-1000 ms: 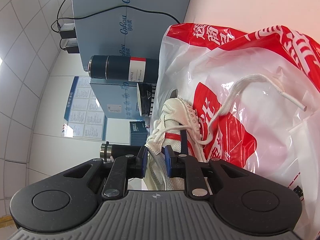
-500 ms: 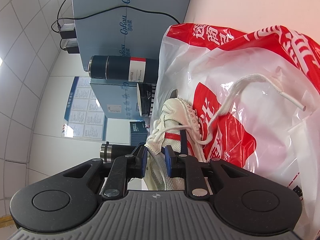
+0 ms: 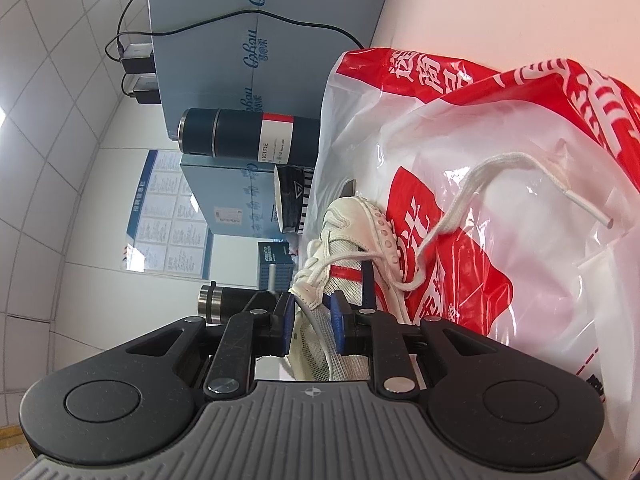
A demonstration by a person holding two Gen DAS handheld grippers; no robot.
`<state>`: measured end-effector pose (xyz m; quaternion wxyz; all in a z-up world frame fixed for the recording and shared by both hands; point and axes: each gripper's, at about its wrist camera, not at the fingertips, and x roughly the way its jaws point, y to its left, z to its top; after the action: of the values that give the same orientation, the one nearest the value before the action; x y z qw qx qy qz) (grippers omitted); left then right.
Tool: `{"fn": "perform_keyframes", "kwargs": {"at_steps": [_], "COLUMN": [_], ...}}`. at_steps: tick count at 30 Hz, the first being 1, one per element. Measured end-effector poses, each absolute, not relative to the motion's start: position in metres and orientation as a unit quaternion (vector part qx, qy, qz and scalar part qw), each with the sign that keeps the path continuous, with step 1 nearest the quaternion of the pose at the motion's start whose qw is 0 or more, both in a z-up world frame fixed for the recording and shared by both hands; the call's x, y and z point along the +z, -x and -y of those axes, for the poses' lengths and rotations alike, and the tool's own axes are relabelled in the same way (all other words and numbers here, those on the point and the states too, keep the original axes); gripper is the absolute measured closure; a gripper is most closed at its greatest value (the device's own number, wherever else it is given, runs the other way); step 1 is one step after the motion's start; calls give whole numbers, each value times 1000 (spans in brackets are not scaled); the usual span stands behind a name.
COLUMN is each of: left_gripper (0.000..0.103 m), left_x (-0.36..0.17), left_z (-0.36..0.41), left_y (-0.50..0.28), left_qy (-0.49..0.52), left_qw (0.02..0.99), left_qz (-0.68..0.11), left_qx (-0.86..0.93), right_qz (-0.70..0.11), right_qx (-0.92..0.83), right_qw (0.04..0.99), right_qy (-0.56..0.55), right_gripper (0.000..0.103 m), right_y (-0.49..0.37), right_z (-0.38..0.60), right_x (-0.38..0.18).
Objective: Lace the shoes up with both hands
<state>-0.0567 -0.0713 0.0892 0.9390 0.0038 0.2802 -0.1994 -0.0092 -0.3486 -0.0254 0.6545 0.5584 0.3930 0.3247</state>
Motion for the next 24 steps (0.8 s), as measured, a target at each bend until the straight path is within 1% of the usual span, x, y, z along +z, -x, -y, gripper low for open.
{"fn": "perform_keyframes", "kwargs": {"at_steps": [5,11,24], "left_gripper": [100,100,100], "left_x": [97,92,87], "left_z": [84,101,108], "left_y": [65,69,69], "left_qy": [-54,-113,-120], "left_qw": [924,910,911], "left_qz": [-290,-308,-314], "left_qx": [-242,-255,-239], "right_qz": [-393,-394,-393], "right_qx": [322,320,320], "right_qw": [643,634,632], "right_qy": [-573,-583,-587], "right_gripper": [84,84,84], "right_y": [9,10,12], "right_z": [350,351,350], "right_x": [-31,-33,-33]}}
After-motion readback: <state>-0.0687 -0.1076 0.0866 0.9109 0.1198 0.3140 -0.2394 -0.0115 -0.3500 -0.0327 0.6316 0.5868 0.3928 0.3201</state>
